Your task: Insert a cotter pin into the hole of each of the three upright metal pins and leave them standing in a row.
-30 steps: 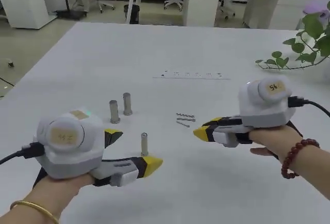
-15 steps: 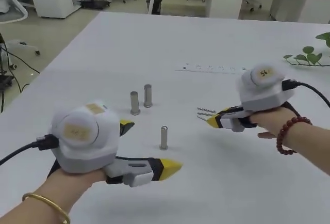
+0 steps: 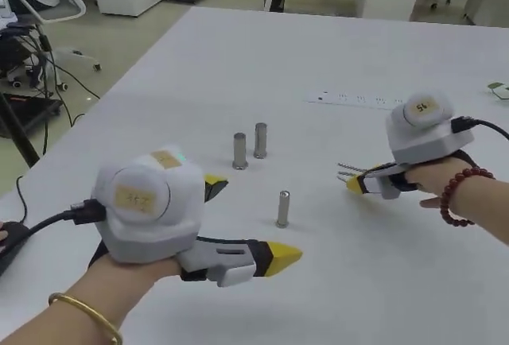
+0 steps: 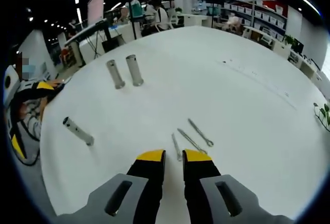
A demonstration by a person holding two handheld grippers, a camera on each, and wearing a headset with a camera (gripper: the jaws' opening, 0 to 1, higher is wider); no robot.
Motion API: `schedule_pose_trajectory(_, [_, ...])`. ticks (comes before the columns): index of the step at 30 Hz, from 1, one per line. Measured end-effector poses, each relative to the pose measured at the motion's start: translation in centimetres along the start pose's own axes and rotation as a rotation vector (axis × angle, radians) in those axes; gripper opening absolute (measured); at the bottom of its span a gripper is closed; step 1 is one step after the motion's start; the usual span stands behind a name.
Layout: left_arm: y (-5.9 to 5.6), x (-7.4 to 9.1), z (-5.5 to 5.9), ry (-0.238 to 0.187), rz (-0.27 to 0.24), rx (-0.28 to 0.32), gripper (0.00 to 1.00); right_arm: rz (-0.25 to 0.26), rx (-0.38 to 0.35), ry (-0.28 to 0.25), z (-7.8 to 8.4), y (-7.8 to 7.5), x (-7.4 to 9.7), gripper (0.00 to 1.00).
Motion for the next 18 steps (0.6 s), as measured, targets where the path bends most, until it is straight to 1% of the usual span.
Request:
schedule_pose_trajectory(1, [0.01, 0.09, -0.03, -0.002, 0.001, 0.002, 0.82, -0.002, -0.006, 0.013, 0.08, 0.06, -0.13, 0.15])
schedule_pose_trajectory(3, [-0.01, 0.20, -0.06, -0.006, 0.008, 0.010, 0.80, -0.005, 0.011, 0.018, -0.15, 0.12, -0.44, 0.15])
schedule_pose_trajectory(5, [0.01, 0.23, -0.01, -0.003, 0.008, 0.007, 0.78, -0.007, 0.018, 0.047, 0.05, 0.16, -0.66, 0.14])
schedule_pose_trajectory(6, [0.02, 0.25, 0.00, -0.002, 0.007, 0.004, 0.77, -0.005, 0.025, 0.045, 0.02, 0.13, -0.76, 0.13])
schedule_pose_trajectory(11, [0.06, 0.34, 0.18, 0.006, 0.013, -0.004, 0.77, -0.003, 0.032, 0.078, -0.11, -0.39, -0.89, 0.09])
schedule_pose_trajectory(15, [0.10, 0.34, 0.36, 0.015, 0.013, -0.005, 0.75, 0.007, 0.058, 0.109, -0.02, -0.60, -0.84, 0.06])
schedule_pose_trajectory(18, [0.15, 0.35, 0.37, 0.016, 0.015, -0.002, 0.75, 0.005, 0.083, 0.131, 0.00, -0.53, -0.78, 0.05])
Point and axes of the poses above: the centre of the closed fingertips' face, and the gripper's own axes: x roughly backward along the fingers, y roughly to its left, z roughly out of its underside, the point moved 3 cm from there along x, roughly backward along the fingers, and after that the axes turned 13 degrees about -z, right-handed, at the moved point
